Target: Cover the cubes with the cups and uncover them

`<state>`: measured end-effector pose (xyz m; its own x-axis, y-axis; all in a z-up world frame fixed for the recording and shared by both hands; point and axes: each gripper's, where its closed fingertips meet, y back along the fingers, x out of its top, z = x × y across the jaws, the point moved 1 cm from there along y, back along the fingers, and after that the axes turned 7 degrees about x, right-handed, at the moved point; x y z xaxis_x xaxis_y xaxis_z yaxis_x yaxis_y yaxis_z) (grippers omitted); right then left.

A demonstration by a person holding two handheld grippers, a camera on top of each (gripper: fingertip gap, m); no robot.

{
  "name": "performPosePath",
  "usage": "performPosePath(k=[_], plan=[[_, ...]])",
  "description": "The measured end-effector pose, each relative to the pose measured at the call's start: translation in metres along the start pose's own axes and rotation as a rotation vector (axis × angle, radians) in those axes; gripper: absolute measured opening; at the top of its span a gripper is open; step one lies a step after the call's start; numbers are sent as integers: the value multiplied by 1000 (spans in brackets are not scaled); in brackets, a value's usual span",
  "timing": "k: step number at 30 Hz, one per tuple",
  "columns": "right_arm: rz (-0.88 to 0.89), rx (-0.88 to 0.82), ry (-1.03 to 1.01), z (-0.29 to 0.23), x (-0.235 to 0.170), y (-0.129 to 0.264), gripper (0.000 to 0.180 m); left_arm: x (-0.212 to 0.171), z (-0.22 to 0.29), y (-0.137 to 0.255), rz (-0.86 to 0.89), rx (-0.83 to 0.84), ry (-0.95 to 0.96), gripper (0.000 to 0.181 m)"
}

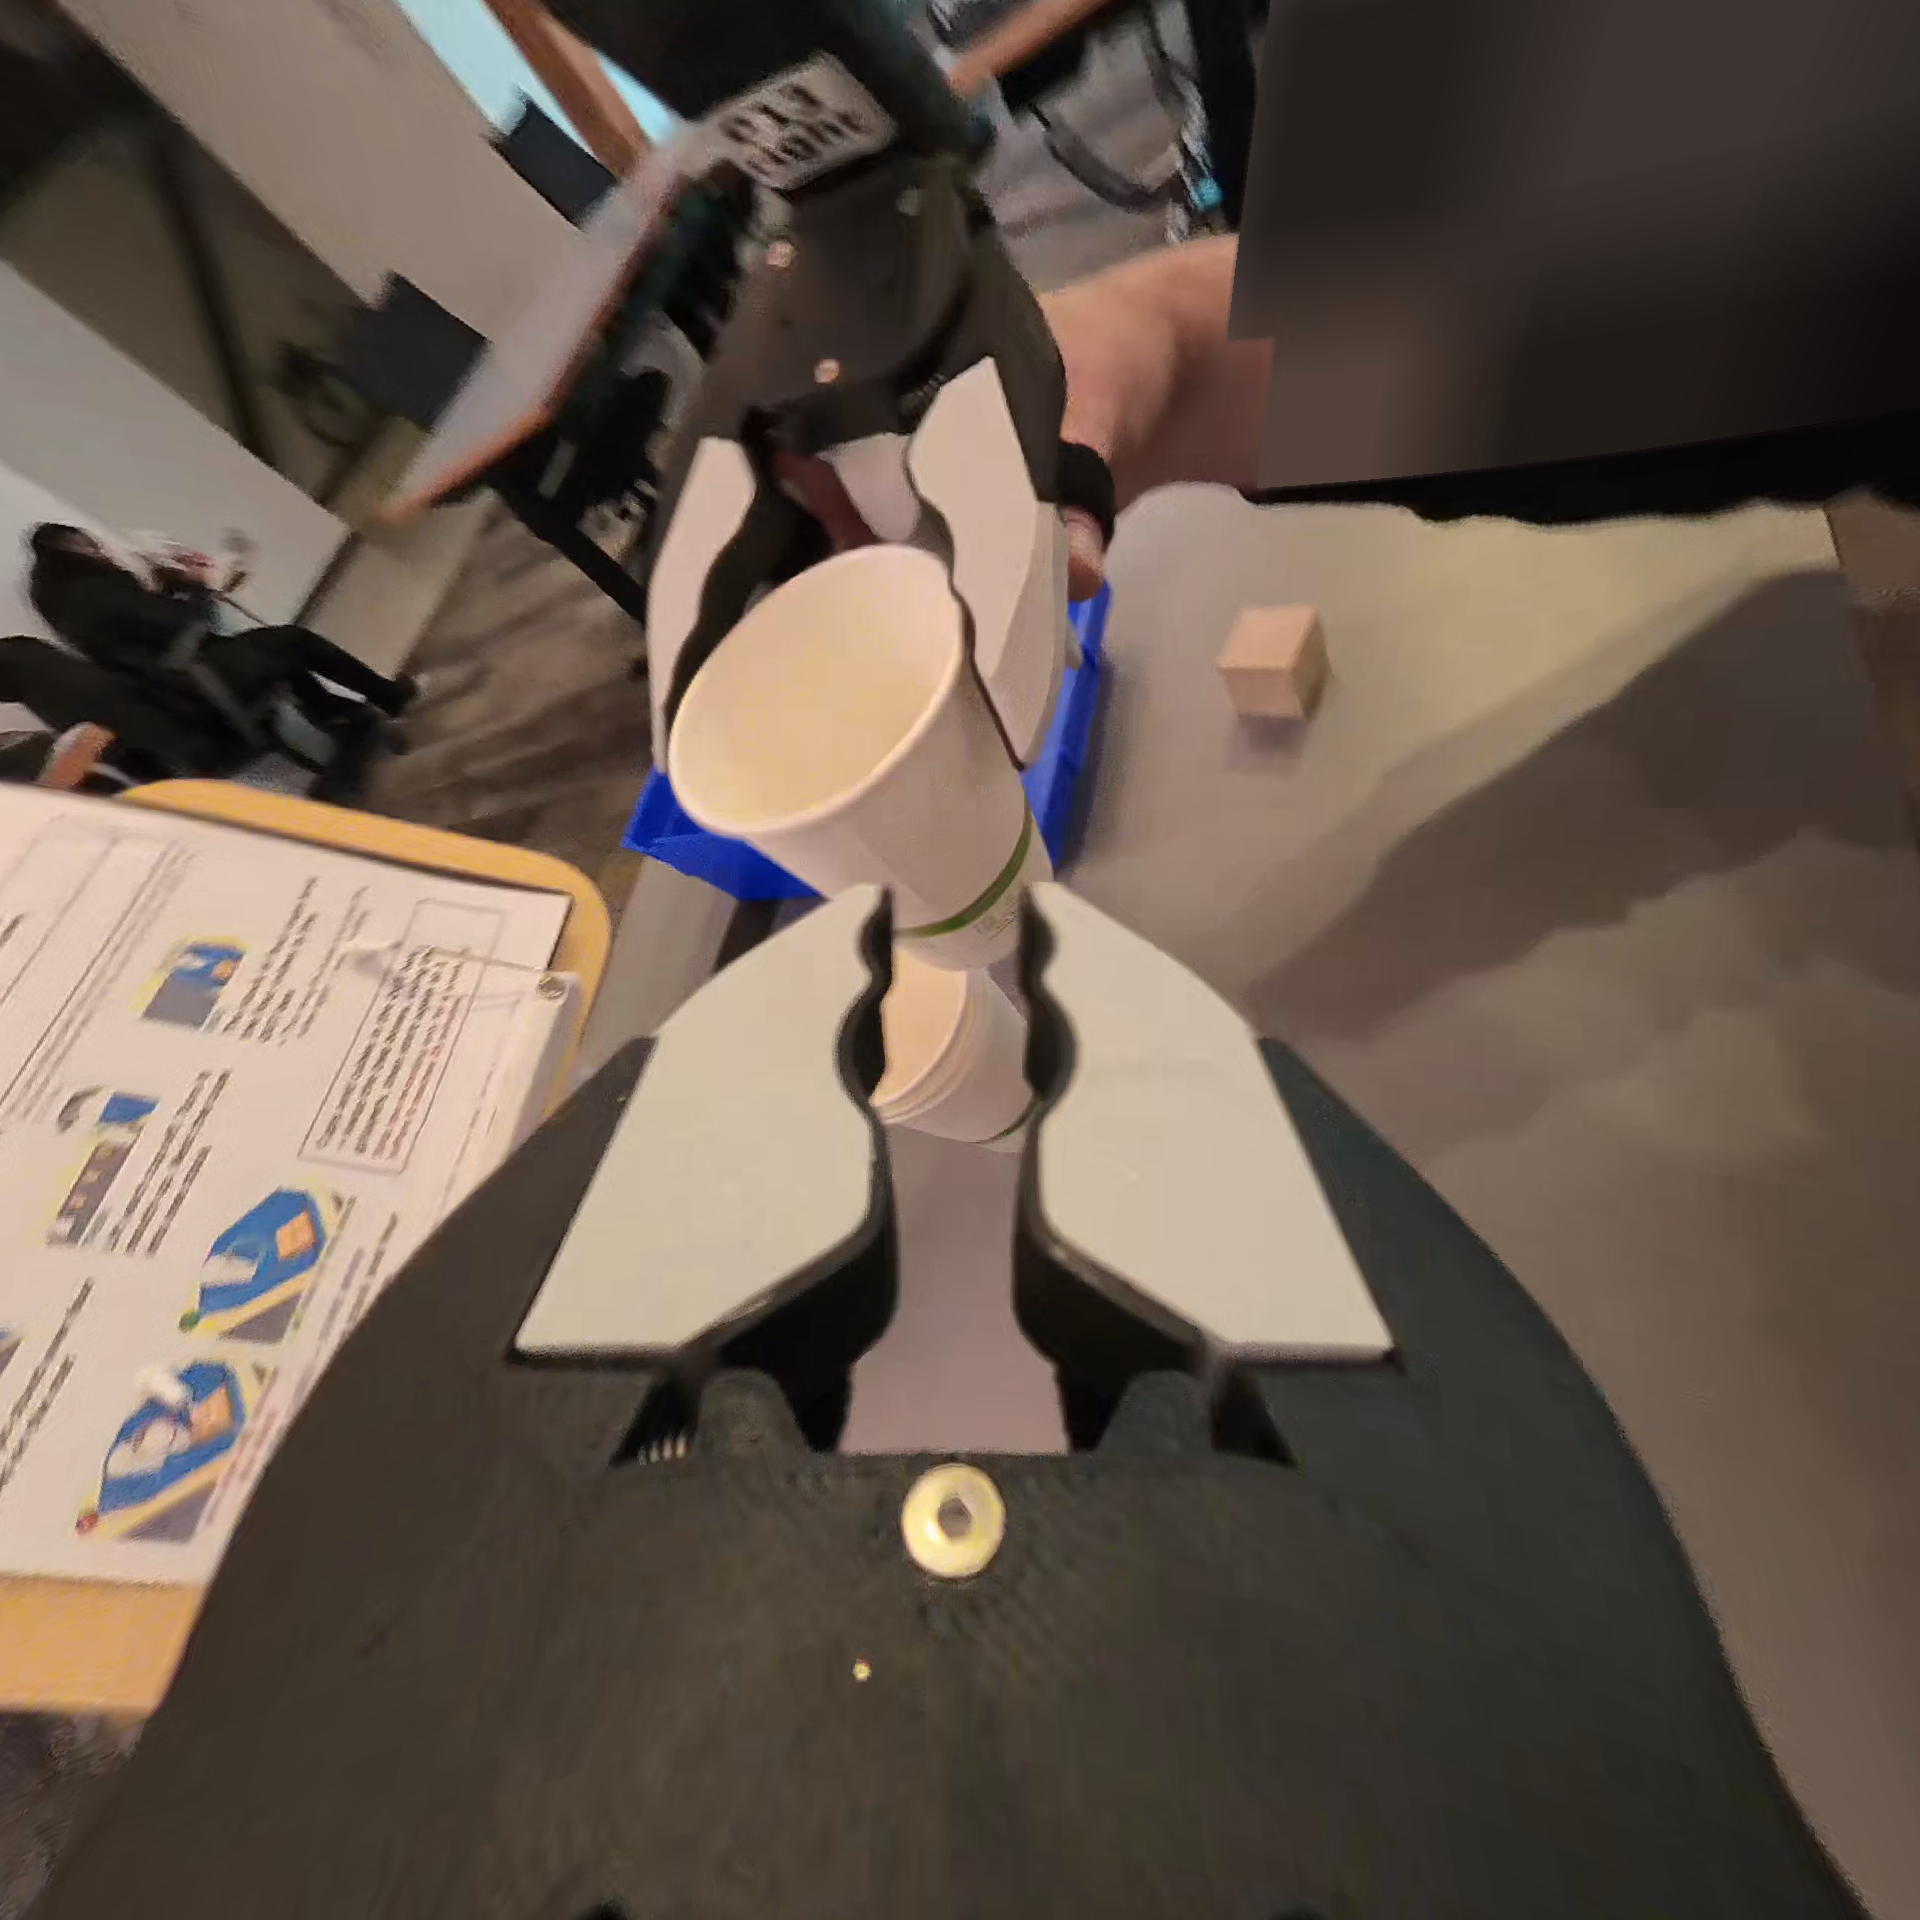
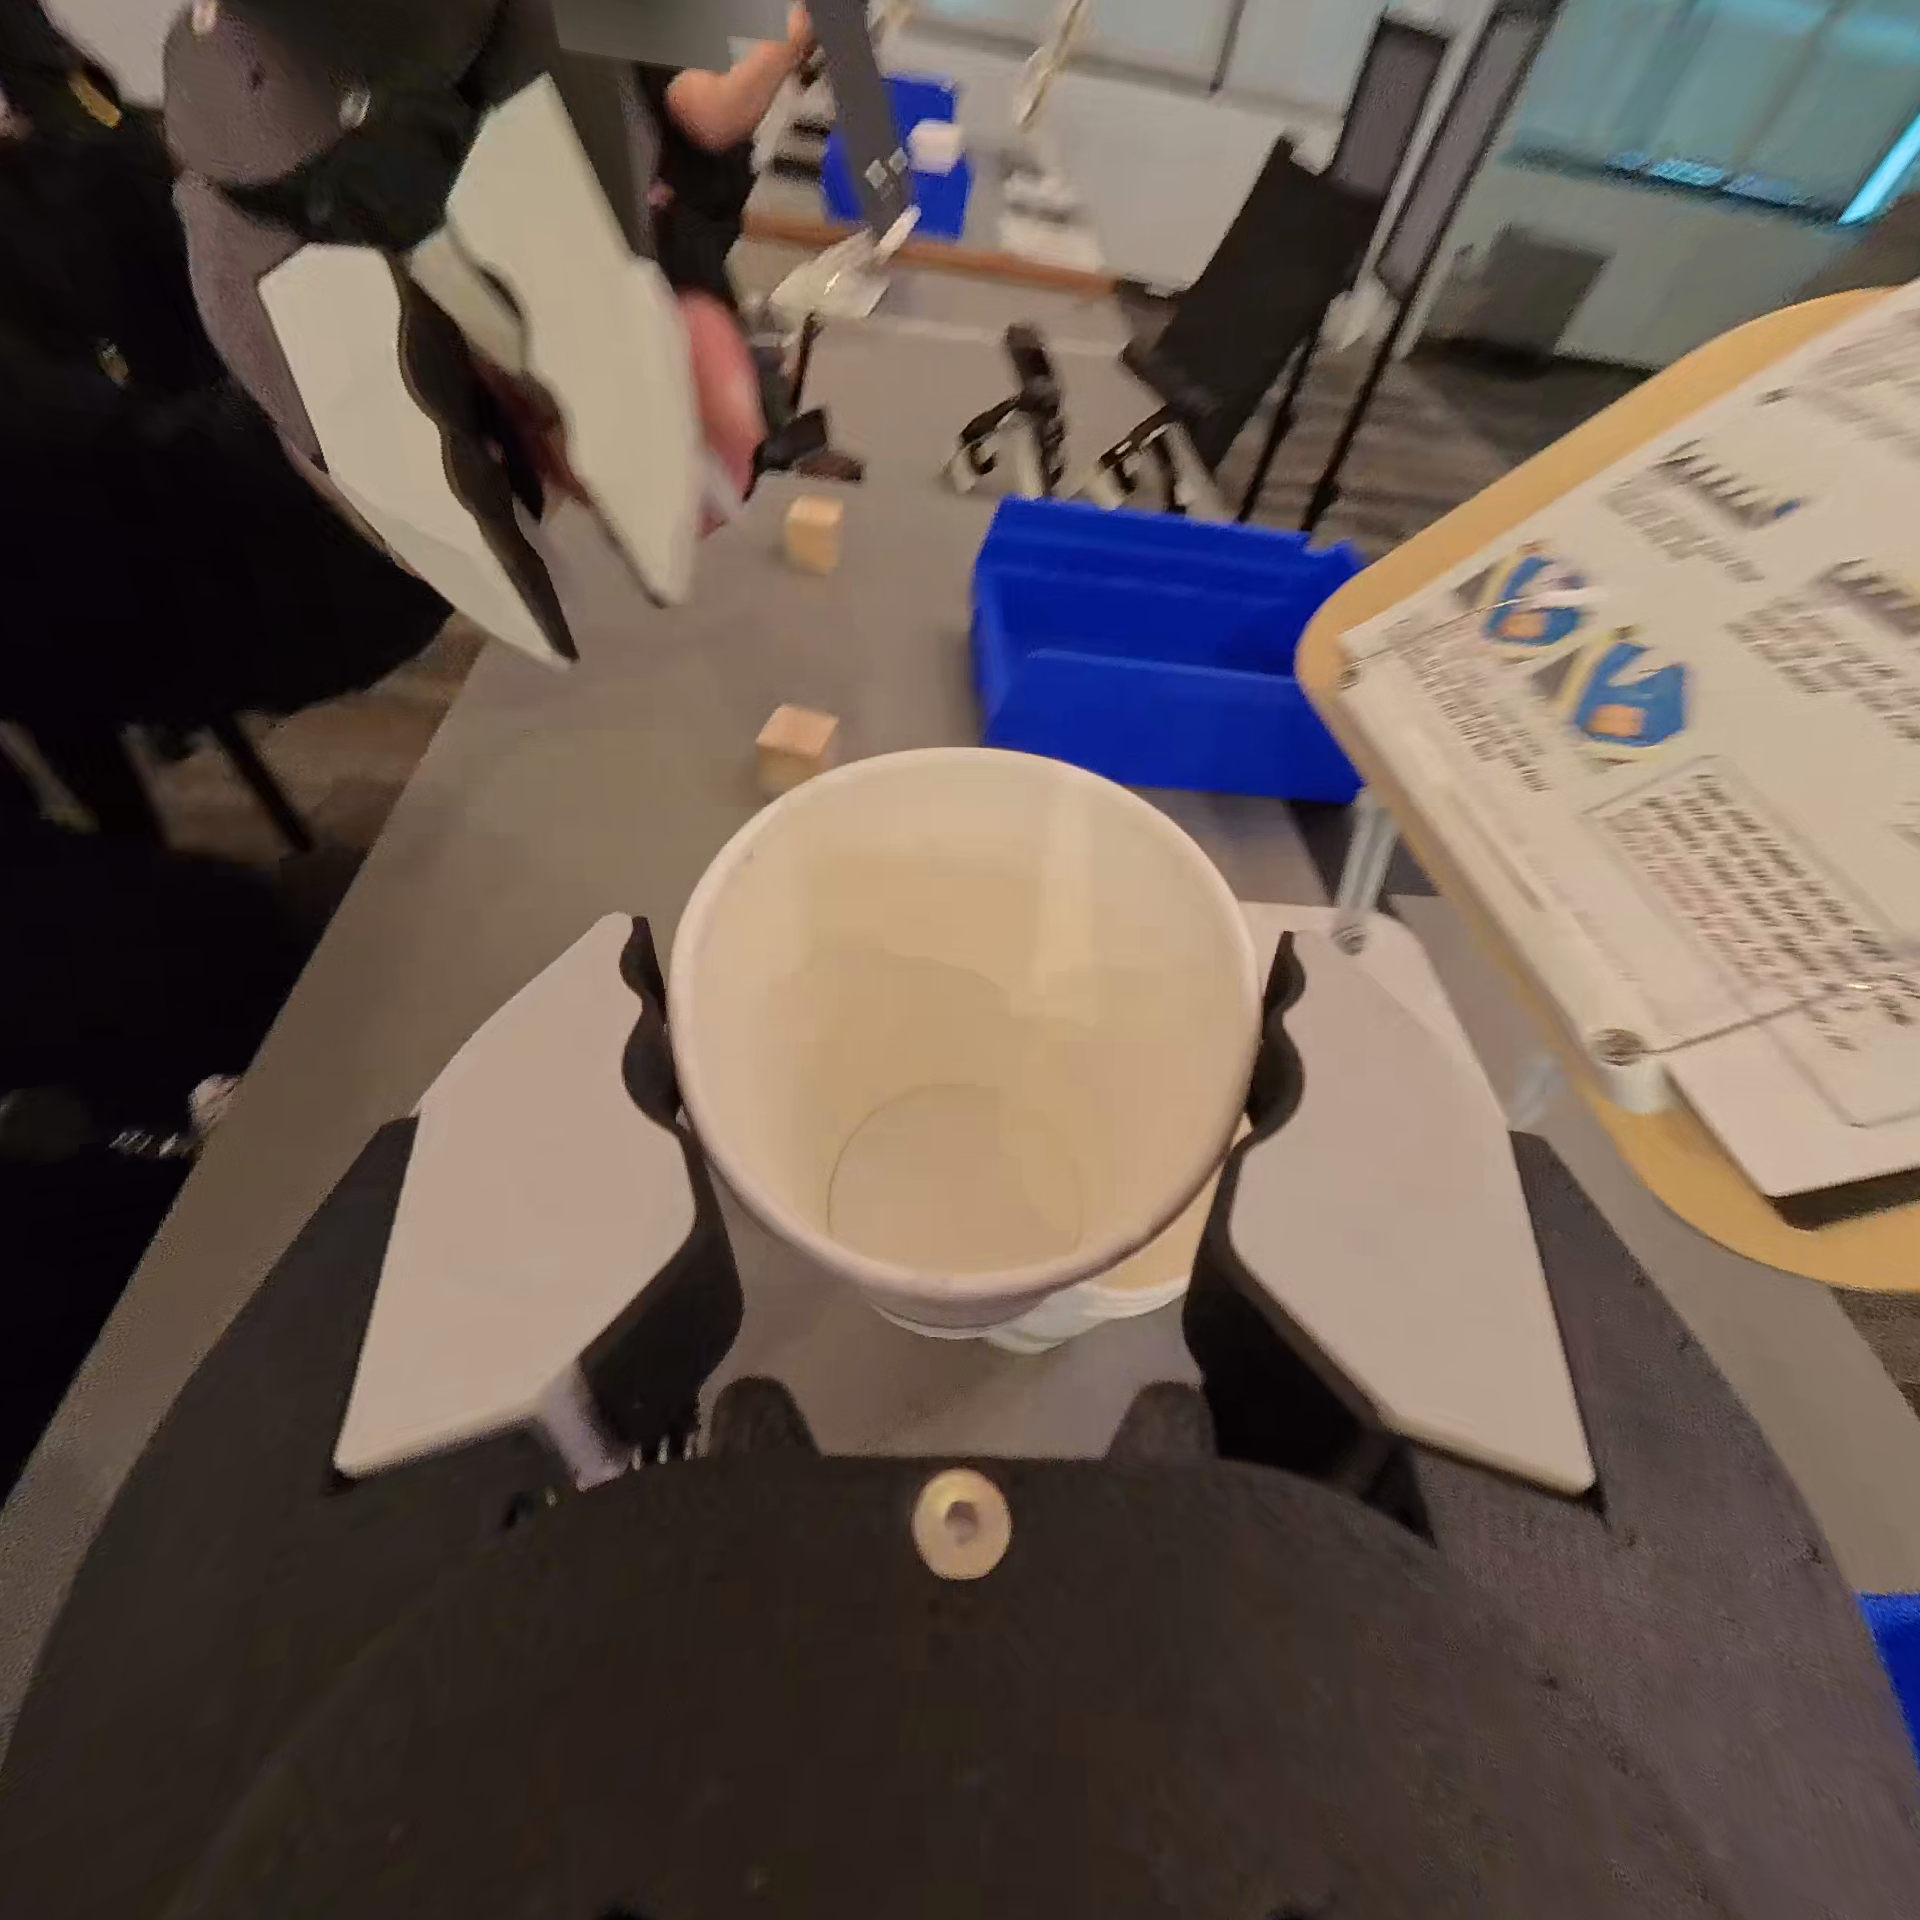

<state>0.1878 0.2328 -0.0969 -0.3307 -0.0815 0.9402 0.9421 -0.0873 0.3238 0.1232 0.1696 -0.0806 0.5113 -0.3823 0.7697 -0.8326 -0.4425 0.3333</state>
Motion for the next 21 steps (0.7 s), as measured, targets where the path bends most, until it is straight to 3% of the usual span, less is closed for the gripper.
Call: performPosePath(k=[2,6,11,13,15,21], plan=[[43,-109,-14,21,1,1,110,-12,-9,10,44,73,63,0],[99,-222,-64,48,-11,-8,110,-39,-10,17,51,130,176,0],[100,-223,-130,57,-34,-31,112,-60,-1,14,-19,137,175,0],[83,-206,-170,58,-47,-43,118,-61,0,14,-23,135,175,0],[58,-223,-179,60,-57,-49,135,-60,-1,15,-7,130,190,0],[91,-277,-131,61,-39,-28,136,-58,-6,21,27,145,224,0]])
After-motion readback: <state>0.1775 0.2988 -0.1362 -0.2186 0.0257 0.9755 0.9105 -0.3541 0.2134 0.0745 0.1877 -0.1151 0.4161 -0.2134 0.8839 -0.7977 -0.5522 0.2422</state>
